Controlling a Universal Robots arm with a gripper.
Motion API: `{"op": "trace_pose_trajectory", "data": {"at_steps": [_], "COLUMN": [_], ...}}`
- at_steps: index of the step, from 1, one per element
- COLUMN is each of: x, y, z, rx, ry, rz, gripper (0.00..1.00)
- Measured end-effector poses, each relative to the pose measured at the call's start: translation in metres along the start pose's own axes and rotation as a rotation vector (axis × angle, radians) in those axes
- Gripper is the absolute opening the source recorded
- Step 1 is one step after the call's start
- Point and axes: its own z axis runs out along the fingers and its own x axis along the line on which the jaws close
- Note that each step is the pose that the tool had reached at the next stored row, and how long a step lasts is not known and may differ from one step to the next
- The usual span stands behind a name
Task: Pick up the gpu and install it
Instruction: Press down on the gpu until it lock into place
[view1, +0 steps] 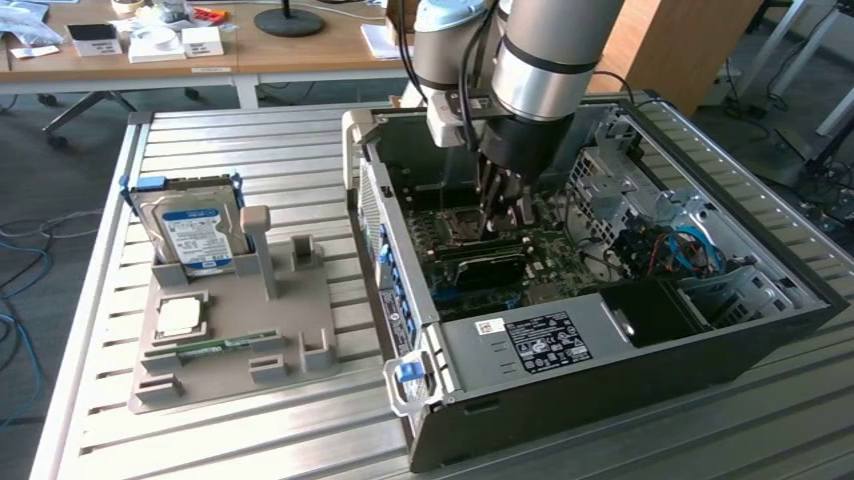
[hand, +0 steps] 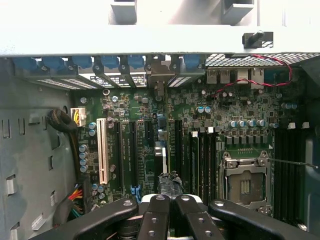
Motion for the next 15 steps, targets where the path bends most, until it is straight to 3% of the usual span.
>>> {"op": "trace_pose_trajectory", "data": {"at_steps": [15], "x": [0.0001], "y": [0.0000], "z": [0.0017], "rx": [0.0000], "ry": [0.0000], "rz": [0.000], "gripper": [0.11]}}
